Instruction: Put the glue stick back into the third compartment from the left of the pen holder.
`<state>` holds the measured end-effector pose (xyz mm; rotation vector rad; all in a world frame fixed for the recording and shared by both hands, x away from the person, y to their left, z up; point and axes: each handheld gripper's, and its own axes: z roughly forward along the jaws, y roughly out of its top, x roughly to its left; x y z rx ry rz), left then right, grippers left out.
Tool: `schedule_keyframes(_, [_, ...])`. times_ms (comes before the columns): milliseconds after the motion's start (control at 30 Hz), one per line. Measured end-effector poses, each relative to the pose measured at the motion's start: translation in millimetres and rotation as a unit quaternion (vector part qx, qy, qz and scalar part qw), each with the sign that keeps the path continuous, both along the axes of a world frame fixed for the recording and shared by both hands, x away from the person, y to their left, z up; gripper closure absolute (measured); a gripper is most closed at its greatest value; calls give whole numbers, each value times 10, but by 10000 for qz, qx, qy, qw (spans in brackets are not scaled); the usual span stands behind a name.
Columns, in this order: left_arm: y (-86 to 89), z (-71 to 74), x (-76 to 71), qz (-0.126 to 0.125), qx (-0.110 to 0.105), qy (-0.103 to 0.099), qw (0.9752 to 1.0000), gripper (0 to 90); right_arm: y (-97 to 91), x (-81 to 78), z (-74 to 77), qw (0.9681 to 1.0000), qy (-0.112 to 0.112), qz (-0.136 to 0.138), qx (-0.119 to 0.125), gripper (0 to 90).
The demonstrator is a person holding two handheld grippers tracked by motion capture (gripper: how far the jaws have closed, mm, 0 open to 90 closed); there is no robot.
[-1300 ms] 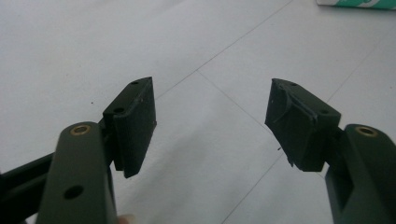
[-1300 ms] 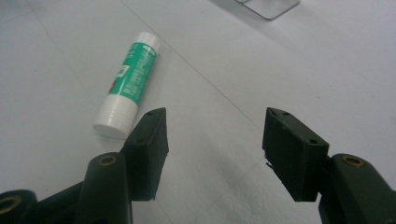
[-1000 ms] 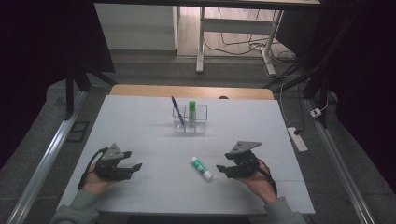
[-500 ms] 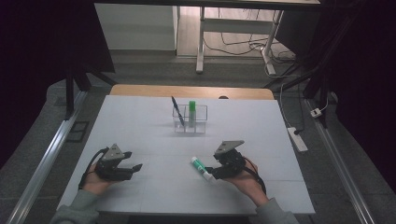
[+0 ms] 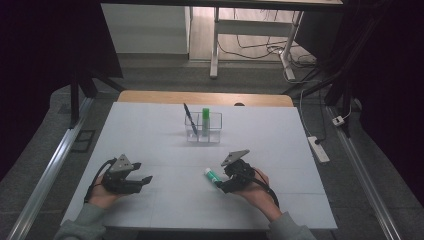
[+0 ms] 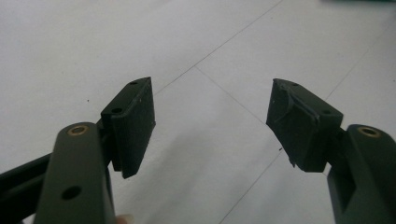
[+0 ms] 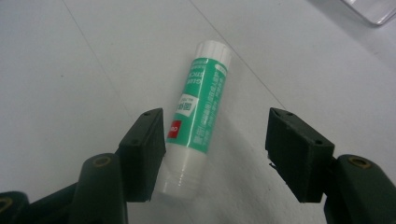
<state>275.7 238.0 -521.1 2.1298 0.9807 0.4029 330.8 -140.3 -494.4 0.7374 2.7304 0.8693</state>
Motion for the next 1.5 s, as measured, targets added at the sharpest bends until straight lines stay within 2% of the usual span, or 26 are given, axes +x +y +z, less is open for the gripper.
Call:
schedule_keyframes(233, [0,-1,-1,-8,2,14,10000,315,161,19,-18,9998,68,92,-158,368])
schedule_keyframes(367, [10,-7,0,-4,-6,26,10000,315,215,19,-62,9992,72,104,-379,377])
schedule_keyframes(500, [7,-9,1,-9,4,32,10000,314,214,25,-95,9989,104,64,-462,407])
schedule_keyframes(700, [2,-12,1,-20,16,36,10000,312,226,34,-134,9980,302,45,-557,482])
schedule_keyframes(767, [1,-13,2,-24,19,39,10000,312,225,44,-146,9978,434,46,-503,518])
schedule_keyframes(933, [-1,-15,2,-27,28,38,10000,309,213,49,-134,9975,487,-114,-499,638])
schedule_keyframes(1100, [0,-12,-1,-22,32,26,10000,309,208,51,-128,9976,450,-84,-516,646])
schedule_keyframes(1333, [-20,-1,-12,-59,106,-43,9999,310,140,60,-26,9990,331,50,-312,647])
schedule_keyframes(1500, [-70,27,-34,-94,185,-153,9997,309,71,87,31,9991,366,103,-184,646])
